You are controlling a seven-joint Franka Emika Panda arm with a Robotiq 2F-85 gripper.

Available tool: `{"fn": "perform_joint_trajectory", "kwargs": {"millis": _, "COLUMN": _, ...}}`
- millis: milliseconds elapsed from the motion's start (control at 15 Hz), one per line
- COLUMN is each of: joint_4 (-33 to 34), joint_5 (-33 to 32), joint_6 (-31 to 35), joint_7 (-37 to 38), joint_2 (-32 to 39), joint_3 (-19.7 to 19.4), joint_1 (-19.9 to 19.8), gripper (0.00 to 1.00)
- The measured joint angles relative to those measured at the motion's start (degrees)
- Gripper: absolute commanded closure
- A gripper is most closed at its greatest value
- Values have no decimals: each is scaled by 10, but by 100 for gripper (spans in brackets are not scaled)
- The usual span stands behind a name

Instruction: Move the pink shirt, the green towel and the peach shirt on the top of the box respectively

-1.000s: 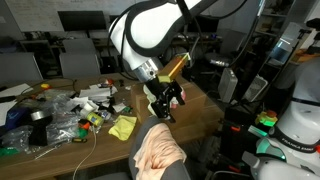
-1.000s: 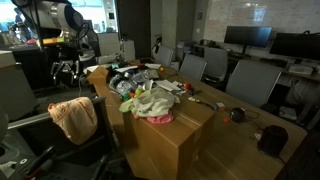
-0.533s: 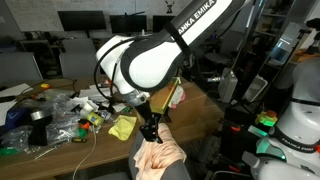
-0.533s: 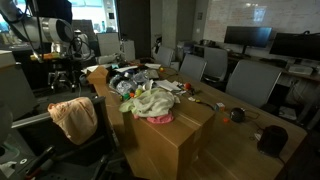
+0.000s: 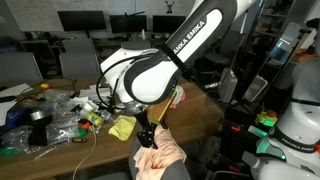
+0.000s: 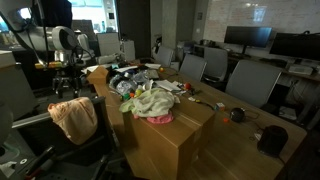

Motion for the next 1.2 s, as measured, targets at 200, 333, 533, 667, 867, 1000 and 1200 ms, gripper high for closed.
{"fn": "perform_joint_trajectory", "kwargs": {"millis": 200, "joint_4": -6, "joint_5": 0, "joint_6": 1, "joint_7": 7, "joint_2": 9, "joint_3": -11, "joint_1": 0, "gripper": 0}}
{"fn": "perform_joint_trajectory", "kwargs": {"millis": 333, "joint_4": -6, "joint_5": 0, "joint_6": 1, "joint_7": 9, "joint_2": 15, "joint_3": -17, "joint_1": 0, "gripper": 0}}
{"fn": "perform_joint_trajectory", "kwargs": {"millis": 533, "joint_4": -6, "joint_5": 0, "joint_6": 4, "joint_7": 11, "joint_2": 23, "joint_3": -24, "joint_1": -1, "gripper": 0}}
{"fn": "perform_joint_trajectory", "kwargs": {"millis": 667, "joint_4": -7, "joint_5": 0, "joint_6": 7, "joint_7": 11, "joint_2": 25, "joint_3": -27, "joint_1": -2, "gripper": 0}}
{"fn": "perform_joint_trajectory", "kwargs": {"millis": 867, "joint_4": -8, "joint_5": 0, "joint_6": 13, "joint_7": 12, "joint_2": 25, "joint_3": -31, "joint_1": -3, "gripper": 26}}
{"fn": "perform_joint_trajectory", "kwargs": {"millis": 1000, "joint_4": -9, "joint_5": 0, "joint_6": 15, "joint_7": 12, "joint_2": 25, "joint_3": -32, "joint_1": -3, "gripper": 42}}
{"fn": "perform_joint_trajectory", "kwargs": {"millis": 1200, "joint_4": -9, "joint_5": 0, "joint_6": 18, "joint_7": 13, "joint_2": 25, "joint_3": -32, "joint_1": -3, "gripper": 65}}
